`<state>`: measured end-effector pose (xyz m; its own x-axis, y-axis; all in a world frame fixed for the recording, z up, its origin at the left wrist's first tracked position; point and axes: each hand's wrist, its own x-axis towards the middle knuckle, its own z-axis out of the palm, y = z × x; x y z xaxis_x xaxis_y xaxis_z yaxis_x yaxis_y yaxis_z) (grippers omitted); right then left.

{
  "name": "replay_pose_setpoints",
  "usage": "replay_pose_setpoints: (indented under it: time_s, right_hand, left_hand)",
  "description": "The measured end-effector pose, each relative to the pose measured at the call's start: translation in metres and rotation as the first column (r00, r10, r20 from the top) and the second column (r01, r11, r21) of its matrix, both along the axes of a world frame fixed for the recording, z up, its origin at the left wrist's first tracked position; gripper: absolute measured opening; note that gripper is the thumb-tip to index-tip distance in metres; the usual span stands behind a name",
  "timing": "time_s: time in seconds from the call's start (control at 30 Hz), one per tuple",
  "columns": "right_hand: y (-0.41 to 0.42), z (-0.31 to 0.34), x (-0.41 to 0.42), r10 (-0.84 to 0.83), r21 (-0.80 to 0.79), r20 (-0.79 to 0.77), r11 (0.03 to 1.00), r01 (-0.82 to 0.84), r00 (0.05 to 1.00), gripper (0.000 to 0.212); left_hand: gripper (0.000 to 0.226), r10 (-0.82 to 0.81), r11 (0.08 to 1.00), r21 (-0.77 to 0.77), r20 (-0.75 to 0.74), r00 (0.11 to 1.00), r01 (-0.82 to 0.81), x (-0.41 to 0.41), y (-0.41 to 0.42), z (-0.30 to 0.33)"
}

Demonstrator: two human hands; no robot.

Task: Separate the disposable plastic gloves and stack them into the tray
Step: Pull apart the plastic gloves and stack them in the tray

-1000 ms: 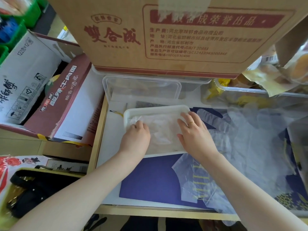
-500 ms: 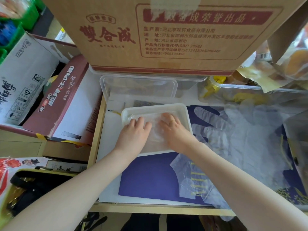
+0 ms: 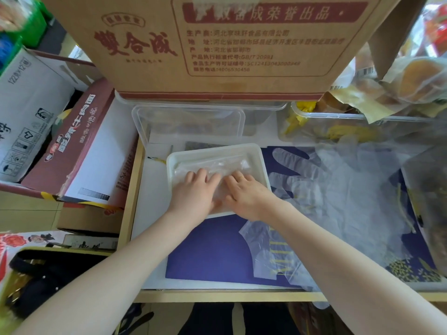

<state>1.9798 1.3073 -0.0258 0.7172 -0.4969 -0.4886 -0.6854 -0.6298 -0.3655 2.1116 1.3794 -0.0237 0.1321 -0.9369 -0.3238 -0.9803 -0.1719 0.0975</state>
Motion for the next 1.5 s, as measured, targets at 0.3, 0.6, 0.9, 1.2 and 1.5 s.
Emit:
replay_pose_setpoints:
  time_s: [0.3,0.6,0.9,1.2,1.5]
  right_hand:
    - [0.0,0.017,-0.095,-0.166,-0.285,0.422,0.909,0.304,0.891,0.035]
    - [0.007,-0.003,-0.181,-0.208,-0.246,0.039,0.946,0.211,0.977,0.069]
    - [-0.002,-0.018,-0.195,-0.187,-0.127,0.217,0.968,0.217,0.958,0.007]
    - [0.001,0.038,-0.247,-0.336,0.215,0.67,0.941,0.261,0.662,0.008]
    - [-0.008,0.049,-0.268,-0.818,0.717,0.377,0.555,0.422,0.434,0.094]
  left_hand:
    - [0.061,0.04,0.988,0.141,0.146,0.989,-0.061,-0.01,-0.024,-0.011]
    - [0.054,0.113,0.993,-0.004,0.208,0.972,-0.114,-0.028,-0.008,0.018]
    - [0.034,-0.164,0.853,-0.521,-0.323,0.932,-0.03,-0.1,0.02,0.036]
    - [0.088,0.481,0.787,0.241,-0.817,0.318,-0.568,-0.165,-0.011,0.046]
    - [0.014,0.253,0.902,0.163,-0.95,0.183,-0.401,-0.172,-0.015,0.056]
